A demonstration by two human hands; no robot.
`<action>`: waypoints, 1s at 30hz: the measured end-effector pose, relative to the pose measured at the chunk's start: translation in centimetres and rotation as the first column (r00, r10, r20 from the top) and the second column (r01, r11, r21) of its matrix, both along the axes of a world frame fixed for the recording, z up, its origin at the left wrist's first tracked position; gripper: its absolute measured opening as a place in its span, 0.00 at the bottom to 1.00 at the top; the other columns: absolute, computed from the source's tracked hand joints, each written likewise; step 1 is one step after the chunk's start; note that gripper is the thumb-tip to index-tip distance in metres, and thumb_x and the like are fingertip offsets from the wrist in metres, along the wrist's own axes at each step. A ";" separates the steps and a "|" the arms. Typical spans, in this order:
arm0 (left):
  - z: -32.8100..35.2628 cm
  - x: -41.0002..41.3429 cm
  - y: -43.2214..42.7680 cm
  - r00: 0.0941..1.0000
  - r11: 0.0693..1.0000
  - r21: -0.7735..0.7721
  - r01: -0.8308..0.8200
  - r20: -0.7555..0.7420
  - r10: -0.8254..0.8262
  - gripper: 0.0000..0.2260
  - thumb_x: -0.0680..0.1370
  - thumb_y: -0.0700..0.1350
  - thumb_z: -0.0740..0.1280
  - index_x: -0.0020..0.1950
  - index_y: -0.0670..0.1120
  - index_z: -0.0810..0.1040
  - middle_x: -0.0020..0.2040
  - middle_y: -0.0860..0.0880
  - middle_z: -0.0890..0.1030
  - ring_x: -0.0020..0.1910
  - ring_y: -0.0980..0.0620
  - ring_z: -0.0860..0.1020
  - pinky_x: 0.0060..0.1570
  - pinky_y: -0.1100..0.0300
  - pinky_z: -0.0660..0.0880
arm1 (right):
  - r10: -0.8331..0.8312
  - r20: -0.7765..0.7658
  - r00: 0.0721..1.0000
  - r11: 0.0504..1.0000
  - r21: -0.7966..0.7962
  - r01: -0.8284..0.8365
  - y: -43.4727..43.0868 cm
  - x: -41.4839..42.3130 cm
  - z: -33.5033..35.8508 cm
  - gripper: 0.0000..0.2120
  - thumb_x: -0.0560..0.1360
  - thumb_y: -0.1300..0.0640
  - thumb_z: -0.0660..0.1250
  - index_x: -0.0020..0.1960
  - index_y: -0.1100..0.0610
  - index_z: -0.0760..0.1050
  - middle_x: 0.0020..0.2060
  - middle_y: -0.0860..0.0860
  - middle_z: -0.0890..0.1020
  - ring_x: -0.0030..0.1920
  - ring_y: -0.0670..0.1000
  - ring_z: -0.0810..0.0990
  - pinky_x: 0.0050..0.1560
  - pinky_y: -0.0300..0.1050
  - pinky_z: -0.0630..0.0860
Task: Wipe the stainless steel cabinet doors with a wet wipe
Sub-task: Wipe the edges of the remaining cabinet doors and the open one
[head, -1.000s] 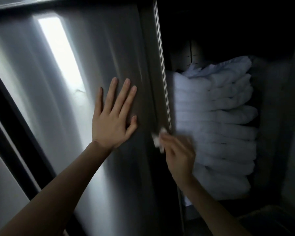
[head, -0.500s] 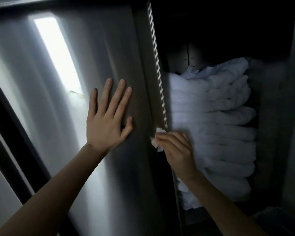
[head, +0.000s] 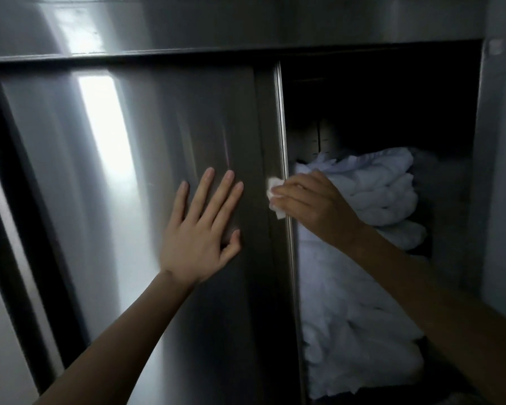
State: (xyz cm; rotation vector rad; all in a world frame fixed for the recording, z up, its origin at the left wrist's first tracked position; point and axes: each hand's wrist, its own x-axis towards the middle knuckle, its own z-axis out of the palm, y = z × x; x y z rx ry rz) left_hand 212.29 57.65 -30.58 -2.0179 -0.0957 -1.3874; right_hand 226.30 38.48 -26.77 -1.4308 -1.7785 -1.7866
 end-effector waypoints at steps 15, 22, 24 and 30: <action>0.0 -0.1 -0.1 1.000 1.000 -0.009 0.020 -0.003 -0.020 0.29 0.77 0.52 0.60 0.78 0.45 0.61 0.78 0.46 0.60 0.78 0.43 0.56 0.74 0.40 0.56 | 0.067 -0.060 0.996 0.969 0.240 -0.050 1.3 -0.6 3.6 0.08 0.73 0.61 0.66 0.41 0.62 0.83 0.42 0.56 0.85 0.40 0.56 0.83 0.42 0.47 0.72; -0.1 0.0 -0.1 0.999 0.999 -0.001 0.033 0.002 -0.033 0.29 0.78 0.52 0.58 0.78 0.45 0.61 0.79 0.46 0.59 0.78 0.43 0.56 0.74 0.40 0.56 | 0.301 -0.303 0.904 0.846 0.523 -0.107 3.9 -1.4 4.9 0.02 0.69 0.67 0.72 0.40 0.62 0.83 0.38 0.54 0.85 0.39 0.55 0.82 0.42 0.48 0.72; -0.1 0.0 -0.1 0.999 0.999 -0.003 0.035 0.005 -0.035 0.29 0.78 0.52 0.58 0.78 0.44 0.60 0.79 0.45 0.59 0.78 0.43 0.56 0.74 0.40 0.55 | 0.366 -0.447 0.816 0.821 0.568 -0.056 4.6 -2.2 -0.7 0.03 0.70 0.66 0.72 0.43 0.61 0.82 0.39 0.54 0.84 0.40 0.54 0.81 0.41 0.48 0.77; -3.1 0.2 -0.4 0.996 0.992 -0.111 0.064 0.068 -0.056 0.28 0.80 0.50 0.58 0.78 0.42 0.59 0.79 0.43 0.57 0.78 0.46 0.54 0.76 0.44 0.51 | 0.358 -0.621 0.697 0.843 0.536 0.044 4.6 -4.5 -17.0 0.05 0.68 0.63 0.72 0.44 0.60 0.83 0.42 0.52 0.85 0.44 0.47 0.81 0.46 0.43 0.77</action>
